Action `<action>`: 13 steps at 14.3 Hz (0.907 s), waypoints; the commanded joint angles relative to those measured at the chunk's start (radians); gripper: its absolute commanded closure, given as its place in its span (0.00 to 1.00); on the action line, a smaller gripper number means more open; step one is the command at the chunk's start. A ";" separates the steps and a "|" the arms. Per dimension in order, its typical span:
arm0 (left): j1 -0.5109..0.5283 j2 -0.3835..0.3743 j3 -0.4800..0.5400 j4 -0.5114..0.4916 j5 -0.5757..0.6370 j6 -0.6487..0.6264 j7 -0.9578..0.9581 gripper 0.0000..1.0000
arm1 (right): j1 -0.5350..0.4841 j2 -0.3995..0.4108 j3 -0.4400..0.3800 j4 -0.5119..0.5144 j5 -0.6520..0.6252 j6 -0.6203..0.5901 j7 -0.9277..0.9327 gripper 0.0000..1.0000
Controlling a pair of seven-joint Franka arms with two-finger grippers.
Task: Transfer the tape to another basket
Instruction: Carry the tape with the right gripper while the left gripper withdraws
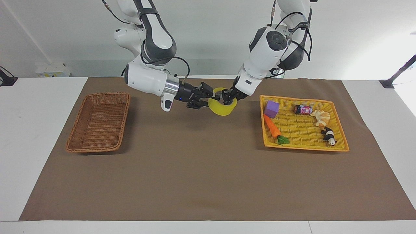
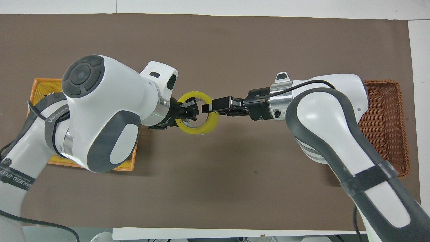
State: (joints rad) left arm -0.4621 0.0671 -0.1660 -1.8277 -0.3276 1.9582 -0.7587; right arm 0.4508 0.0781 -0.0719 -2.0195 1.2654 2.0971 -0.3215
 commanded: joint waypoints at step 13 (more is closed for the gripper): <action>0.496 -0.096 0.014 0.048 0.241 -0.295 0.579 0.00 | -0.898 0.001 -0.003 0.002 -0.466 -0.603 -0.278 1.00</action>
State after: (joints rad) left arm 0.0119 -0.0091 -0.1378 -1.7534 -0.1439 1.6725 -0.2672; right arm -0.3385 0.0692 -0.0944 -2.0175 0.8328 1.5490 -0.5736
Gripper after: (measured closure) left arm 0.000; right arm 0.458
